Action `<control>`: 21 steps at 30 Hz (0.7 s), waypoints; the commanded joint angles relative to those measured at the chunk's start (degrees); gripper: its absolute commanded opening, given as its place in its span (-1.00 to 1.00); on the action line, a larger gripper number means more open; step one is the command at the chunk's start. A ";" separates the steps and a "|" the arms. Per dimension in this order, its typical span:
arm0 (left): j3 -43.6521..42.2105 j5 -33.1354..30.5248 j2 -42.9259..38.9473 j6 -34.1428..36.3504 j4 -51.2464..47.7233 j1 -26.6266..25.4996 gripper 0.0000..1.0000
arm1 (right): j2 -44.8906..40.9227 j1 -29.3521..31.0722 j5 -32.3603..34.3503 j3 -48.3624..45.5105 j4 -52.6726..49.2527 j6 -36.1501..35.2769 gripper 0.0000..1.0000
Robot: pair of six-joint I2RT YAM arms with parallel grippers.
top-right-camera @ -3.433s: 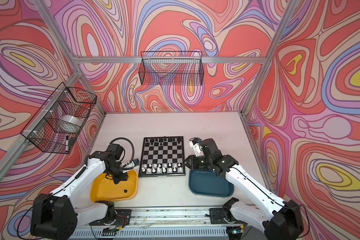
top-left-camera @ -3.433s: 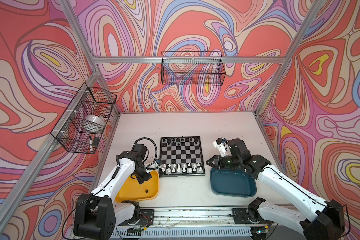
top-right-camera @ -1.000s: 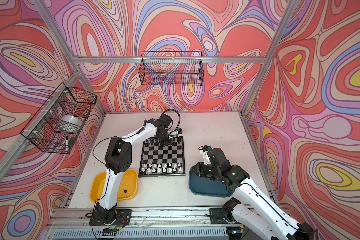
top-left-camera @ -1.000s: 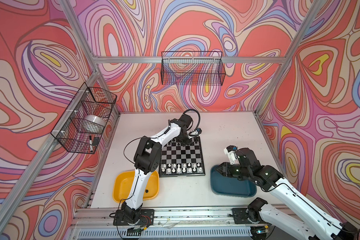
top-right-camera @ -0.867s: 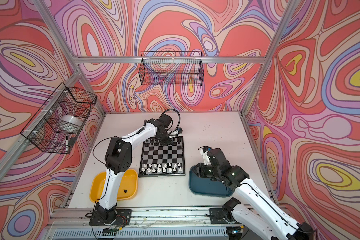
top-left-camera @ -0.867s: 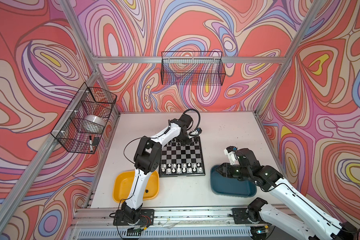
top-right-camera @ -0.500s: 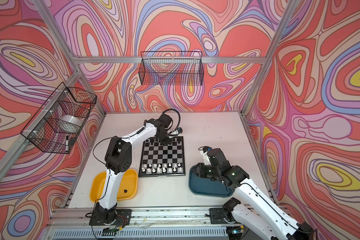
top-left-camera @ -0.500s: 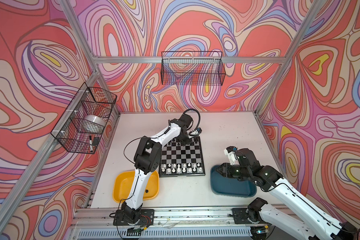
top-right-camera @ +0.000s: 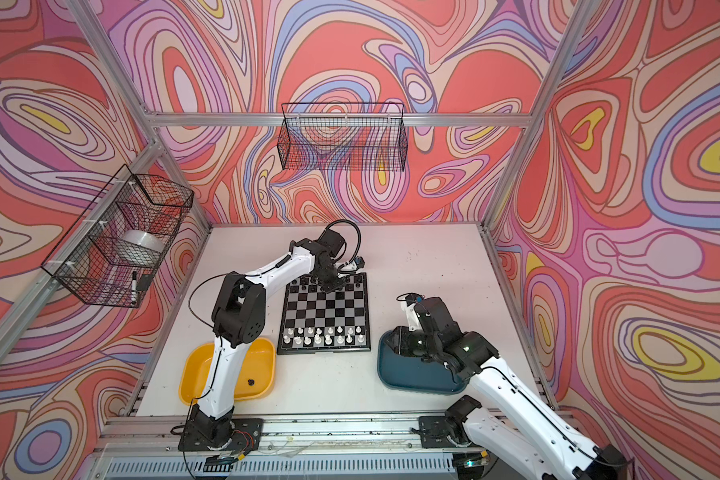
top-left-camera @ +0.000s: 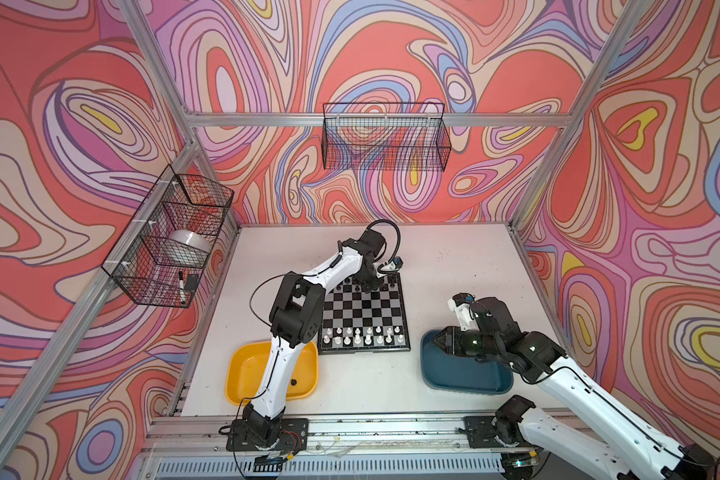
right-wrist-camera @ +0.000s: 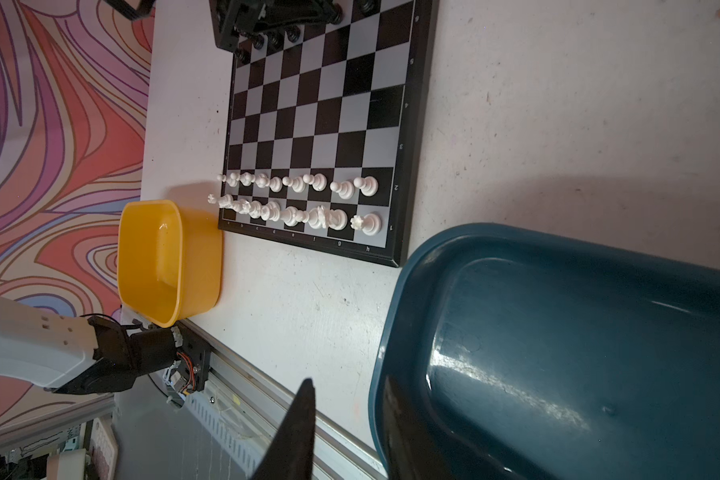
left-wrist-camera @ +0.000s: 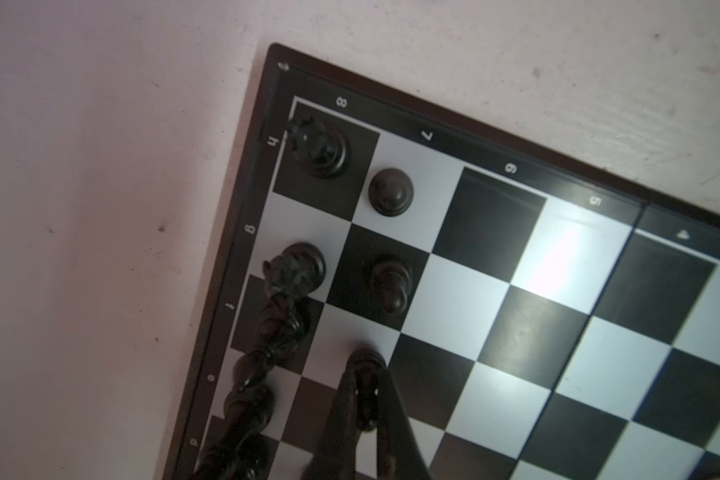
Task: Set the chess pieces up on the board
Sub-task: 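Lower the black pawn with the left gripper onto a square in the black pawn row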
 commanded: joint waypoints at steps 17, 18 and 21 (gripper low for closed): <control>1.11 0.00 1.06 0.19 0.39 -0.37 -0.51 | -1.03 -0.07 0.71 -0.61 -0.68 0.18 -0.43; 1.18 0.06 0.98 0.29 0.32 -0.37 -0.49 | -1.31 -0.07 0.86 -0.72 -0.70 0.29 -0.42; 1.09 -0.34 0.49 0.54 0.33 -0.37 -0.39 | -1.87 -0.13 1.09 -1.03 -0.57 0.54 -0.43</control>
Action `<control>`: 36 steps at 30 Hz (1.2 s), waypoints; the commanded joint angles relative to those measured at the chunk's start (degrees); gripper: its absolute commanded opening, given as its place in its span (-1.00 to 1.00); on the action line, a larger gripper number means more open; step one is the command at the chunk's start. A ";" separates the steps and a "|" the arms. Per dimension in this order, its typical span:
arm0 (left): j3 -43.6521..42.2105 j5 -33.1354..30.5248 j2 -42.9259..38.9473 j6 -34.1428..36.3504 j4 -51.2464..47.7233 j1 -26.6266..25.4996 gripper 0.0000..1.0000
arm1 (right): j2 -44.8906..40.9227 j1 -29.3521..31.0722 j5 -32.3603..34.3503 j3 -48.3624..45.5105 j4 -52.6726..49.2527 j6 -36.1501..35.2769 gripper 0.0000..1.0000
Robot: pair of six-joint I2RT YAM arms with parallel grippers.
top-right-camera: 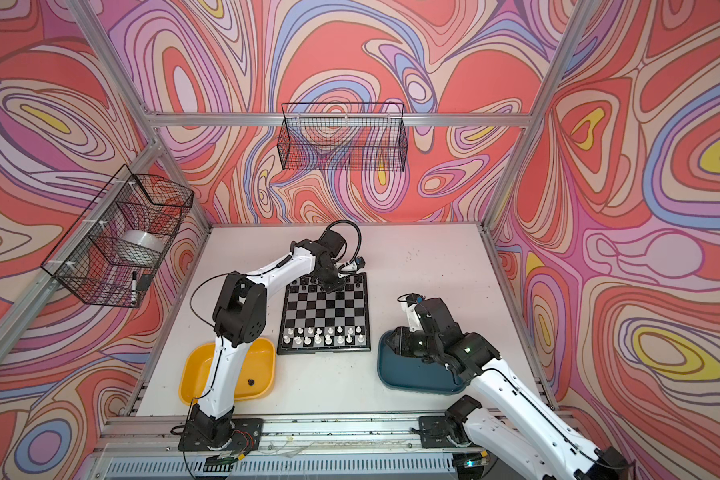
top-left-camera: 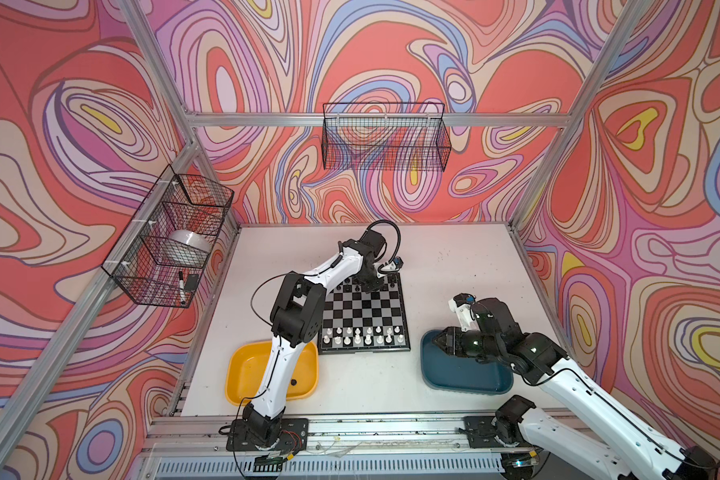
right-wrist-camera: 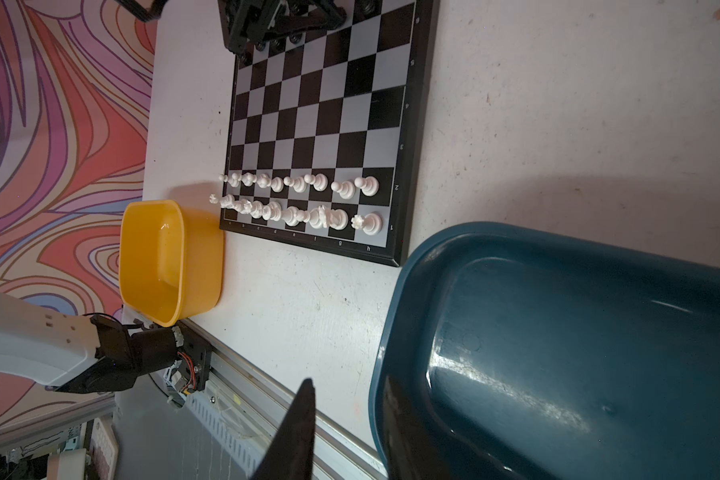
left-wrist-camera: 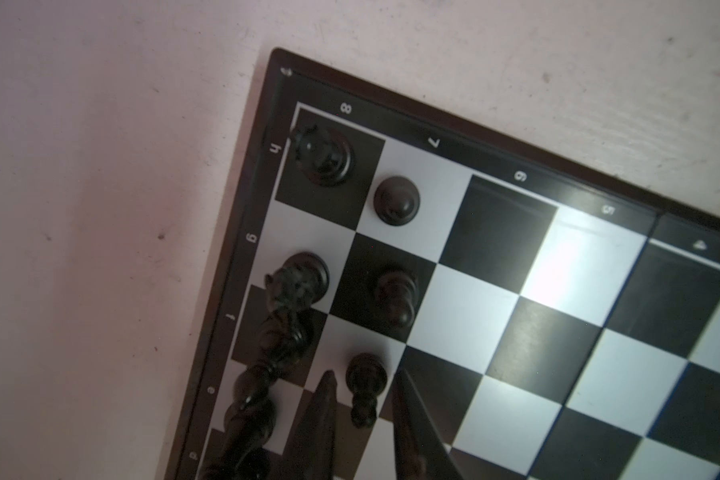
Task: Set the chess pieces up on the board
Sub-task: 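Lower the black pawn with the left gripper onto a square in the black pawn row, then open the left gripper to release the black pawn on the board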
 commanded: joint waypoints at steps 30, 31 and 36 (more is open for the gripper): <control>-1.57 -0.25 -6.06 1.58 -3.23 -0.37 -0.16 | -2.04 -0.08 1.37 0.24 -2.06 -0.85 -0.42; -1.56 -0.33 -6.02 1.67 -3.51 -0.37 -0.15 | -2.05 -0.07 1.37 0.28 -2.15 -0.94 -0.42; -2.45 0.13 -8.10 2.14 -5.47 -0.37 -0.15 | -1.41 -0.07 1.28 0.65 -1.97 -1.02 -0.42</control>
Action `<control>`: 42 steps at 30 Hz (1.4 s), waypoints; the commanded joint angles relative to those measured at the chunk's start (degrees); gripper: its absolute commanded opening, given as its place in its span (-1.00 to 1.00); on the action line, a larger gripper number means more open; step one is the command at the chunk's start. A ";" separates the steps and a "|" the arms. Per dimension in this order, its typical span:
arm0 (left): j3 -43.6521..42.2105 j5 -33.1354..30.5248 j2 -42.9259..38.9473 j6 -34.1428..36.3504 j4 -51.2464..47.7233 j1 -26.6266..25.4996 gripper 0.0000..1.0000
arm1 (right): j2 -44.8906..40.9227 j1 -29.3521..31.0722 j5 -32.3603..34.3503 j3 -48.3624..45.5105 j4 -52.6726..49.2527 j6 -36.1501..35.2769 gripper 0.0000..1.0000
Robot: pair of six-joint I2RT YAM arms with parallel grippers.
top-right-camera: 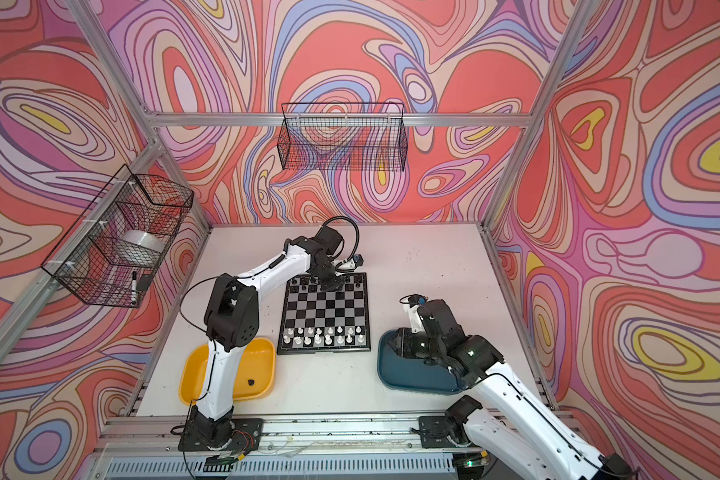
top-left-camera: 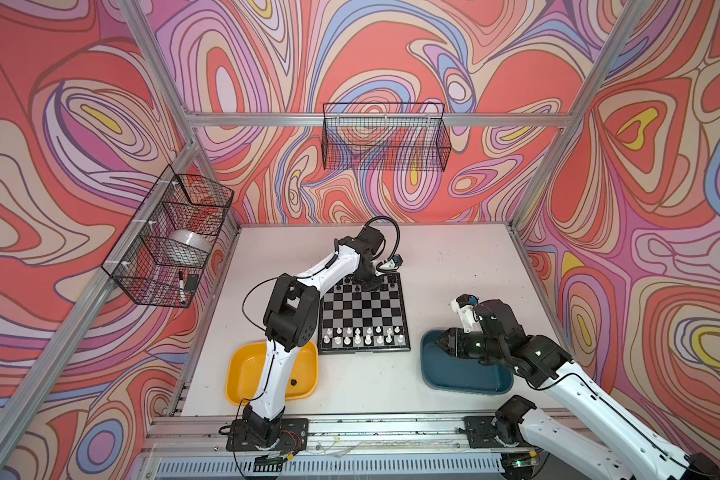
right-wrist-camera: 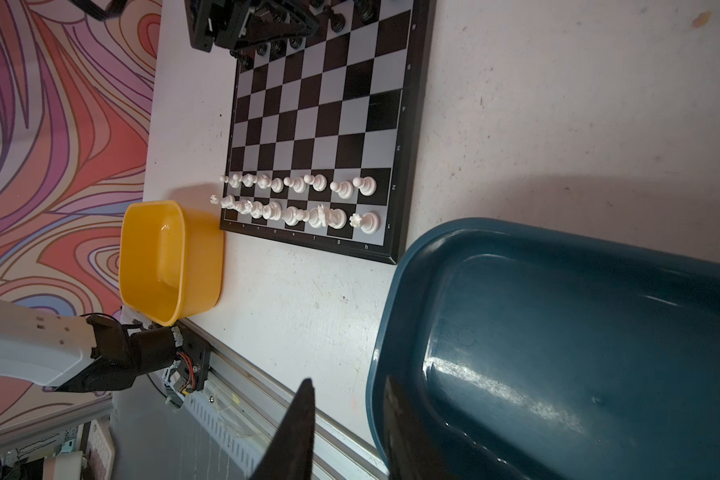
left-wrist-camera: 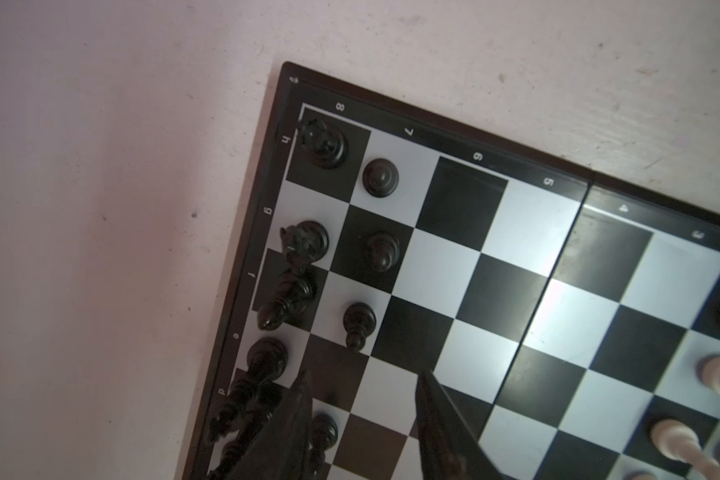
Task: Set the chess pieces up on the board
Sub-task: 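Open the left gripper to release the black pawn on the board, then swing the left gripper over the yellow tray while the right gripper nears the board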
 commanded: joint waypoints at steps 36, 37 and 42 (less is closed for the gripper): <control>-36.55 1.16 -54.64 1.36 -30.29 12.18 0.05 | 21.52 -0.07 -11.44 17.21 -0.29 -12.69 -0.41; -37.89 1.05 -55.26 1.30 -29.77 12.24 0.05 | 21.51 -0.07 -10.56 17.24 0.49 -12.70 -0.41; -42.90 -1.30 -56.47 2.31 -25.95 12.66 0.05 | 24.07 -0.07 -8.83 17.71 5.86 -13.06 -0.41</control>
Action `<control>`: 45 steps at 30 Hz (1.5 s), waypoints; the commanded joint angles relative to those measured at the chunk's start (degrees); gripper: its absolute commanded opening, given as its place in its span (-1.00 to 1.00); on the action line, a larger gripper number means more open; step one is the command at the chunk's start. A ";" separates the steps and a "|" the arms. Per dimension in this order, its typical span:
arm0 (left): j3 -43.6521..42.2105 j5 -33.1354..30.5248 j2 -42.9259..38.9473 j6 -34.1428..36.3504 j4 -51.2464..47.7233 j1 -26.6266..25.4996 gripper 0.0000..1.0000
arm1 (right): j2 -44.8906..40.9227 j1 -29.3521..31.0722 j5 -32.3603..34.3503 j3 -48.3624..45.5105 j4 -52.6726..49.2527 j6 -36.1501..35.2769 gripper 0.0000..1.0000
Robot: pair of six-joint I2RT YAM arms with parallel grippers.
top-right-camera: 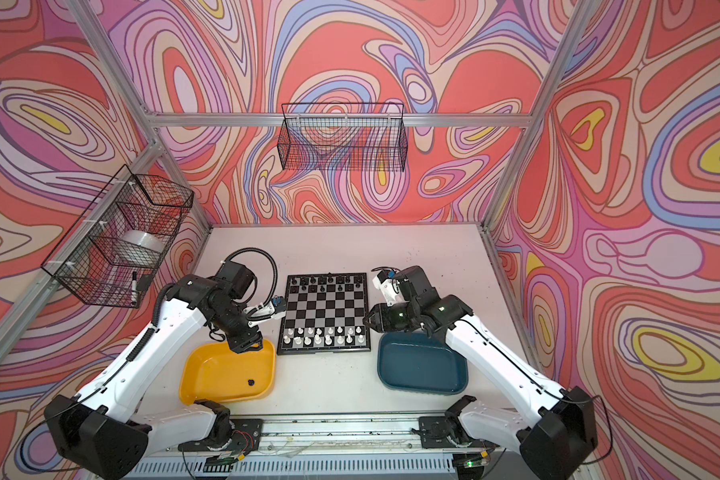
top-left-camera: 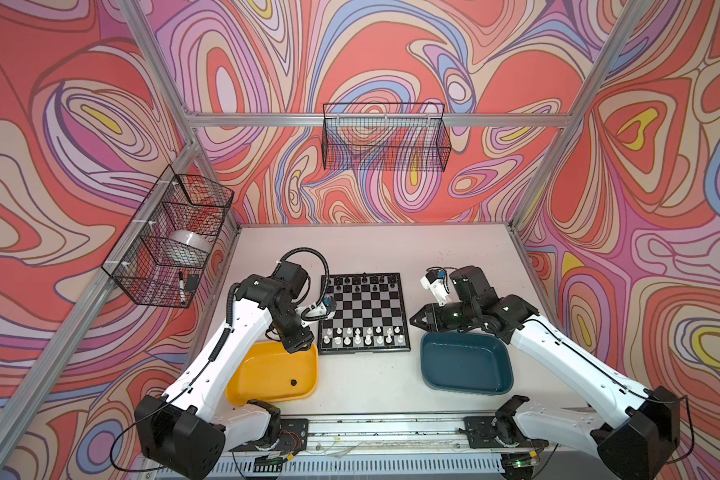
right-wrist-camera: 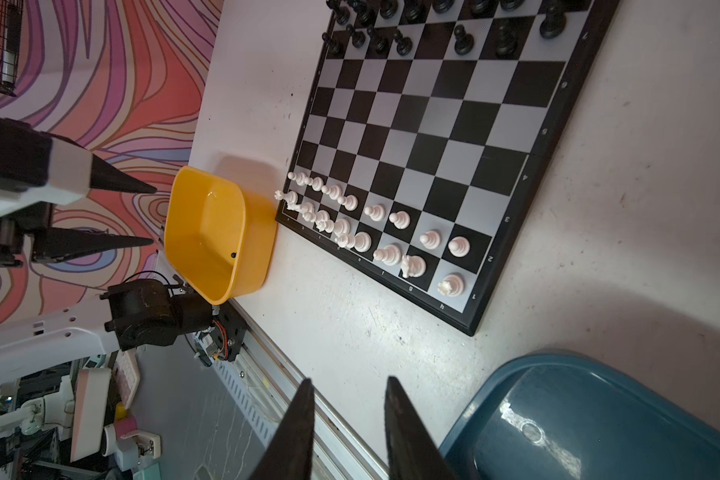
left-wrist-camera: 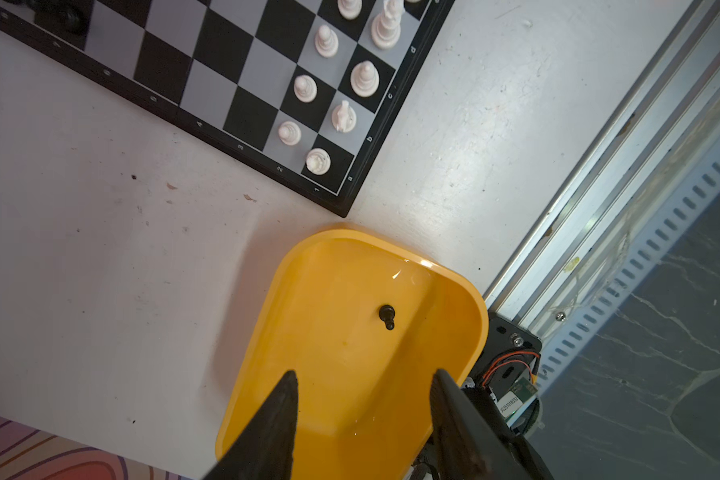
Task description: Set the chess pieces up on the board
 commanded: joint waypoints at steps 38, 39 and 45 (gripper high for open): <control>-22.74 -3.22 -4.73 -1.46 12.95 5.10 -0.03 | 8.44 -0.05 -0.42 3.58 10.10 5.69 -0.36; -22.46 -3.08 -4.71 -2.14 13.08 5.09 -0.04 | 7.79 -0.05 -0.35 3.13 10.31 5.75 -0.36; -23.75 -3.08 -6.73 -3.03 12.34 5.07 -0.07 | 5.04 -0.02 -1.65 1.61 10.34 6.39 -0.37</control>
